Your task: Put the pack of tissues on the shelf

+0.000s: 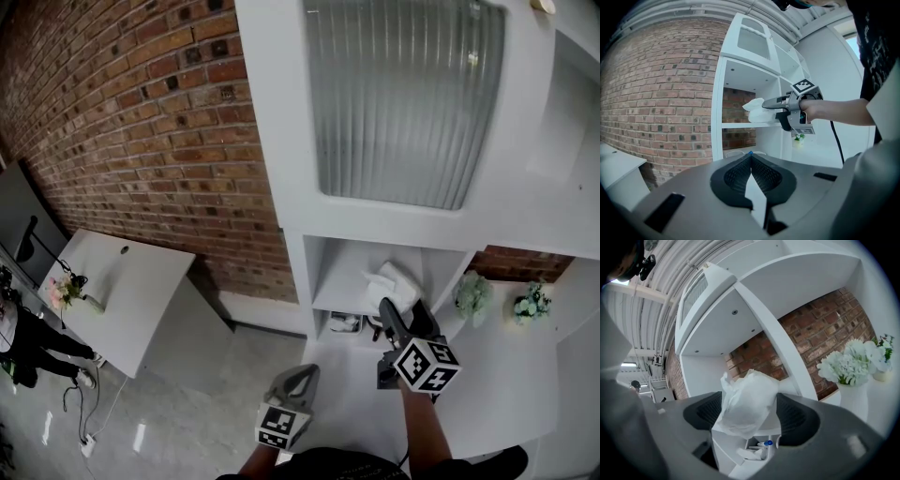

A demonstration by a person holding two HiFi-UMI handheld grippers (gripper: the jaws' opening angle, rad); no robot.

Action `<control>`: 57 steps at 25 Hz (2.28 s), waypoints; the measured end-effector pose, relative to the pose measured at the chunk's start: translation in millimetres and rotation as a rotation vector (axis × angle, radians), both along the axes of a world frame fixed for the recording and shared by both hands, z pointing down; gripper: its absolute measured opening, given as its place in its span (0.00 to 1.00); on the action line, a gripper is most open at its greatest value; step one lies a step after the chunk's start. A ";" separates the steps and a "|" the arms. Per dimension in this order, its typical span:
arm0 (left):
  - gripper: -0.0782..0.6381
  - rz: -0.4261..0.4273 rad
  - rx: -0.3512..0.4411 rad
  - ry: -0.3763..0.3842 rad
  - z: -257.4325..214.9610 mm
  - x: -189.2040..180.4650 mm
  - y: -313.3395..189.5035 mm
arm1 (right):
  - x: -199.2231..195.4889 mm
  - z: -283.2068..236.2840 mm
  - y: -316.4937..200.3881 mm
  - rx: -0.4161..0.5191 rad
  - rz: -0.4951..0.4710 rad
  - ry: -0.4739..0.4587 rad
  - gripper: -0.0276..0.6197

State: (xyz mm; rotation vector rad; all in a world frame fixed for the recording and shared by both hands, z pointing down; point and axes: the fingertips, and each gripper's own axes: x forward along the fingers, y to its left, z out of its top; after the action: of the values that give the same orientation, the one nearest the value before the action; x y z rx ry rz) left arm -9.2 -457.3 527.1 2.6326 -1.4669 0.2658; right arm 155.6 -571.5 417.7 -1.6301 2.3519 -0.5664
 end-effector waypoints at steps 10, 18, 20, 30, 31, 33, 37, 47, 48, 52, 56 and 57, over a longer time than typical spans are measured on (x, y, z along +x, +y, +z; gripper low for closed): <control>0.12 0.011 -0.001 -0.011 2.5 2.6 0.8 | -4.8 3.1 4.0 0.006 0.035 0.144 0.71; 0.12 0.006 -0.002 -0.010 3.7 1.7 0.2 | -9.0 35.7 7.0 -0.127 -0.025 0.490 0.75; 0.12 0.007 -0.003 -0.009 4.0 1.9 0.0 | -8.6 38.5 8.9 -0.133 -0.030 0.515 0.75; 0.12 0.010 0.004 -0.008 2.5 2.2 -0.2 | -9.5 44.0 18.3 -0.127 -0.027 0.518 0.75; 0.12 0.010 0.004 -0.009 2.7 2.5 0.2 | -9.4 45.5 20.3 -0.127 -0.027 0.526 0.75; 0.12 0.013 0.006 -0.010 2.5 3.8 0.9 | -9.5 50.1 23.9 -0.135 -0.034 0.554 0.75; 0.12 0.012 0.011 -0.004 0.5 5.3 3.4 | -8.8 54.7 30.4 -0.148 -0.045 0.553 0.75; 0.12 0.011 0.034 0.001 -5.9 6.5 15.6 | -15.0 42.8 47.0 -0.019 -0.081 0.504 0.75; 0.12 0.010 0.036 0.003 -6.5 6.5 17.4 | -14.8 40.6 49.7 -0.005 -0.081 0.498 0.75; 0.12 0.002 0.047 0.018 -9.7 4.2 24.1 | -13.0 34.9 60.8 0.033 -0.074 0.478 0.75; 0.12 -0.007 0.054 0.036 -13.2 1.6 32.0 | -13.2 33.3 72.4 0.036 -0.078 0.469 0.75; 0.12 -0.007 0.055 0.038 -13.9 1.1 34.5 | -12.9 31.8 75.9 0.042 -0.075 0.468 0.75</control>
State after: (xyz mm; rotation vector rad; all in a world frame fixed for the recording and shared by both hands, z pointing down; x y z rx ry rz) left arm -8.2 -422.8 513.2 2.6590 -1.4929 0.1758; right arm 142.7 -495.6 449.5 -1.8206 2.7324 -0.1524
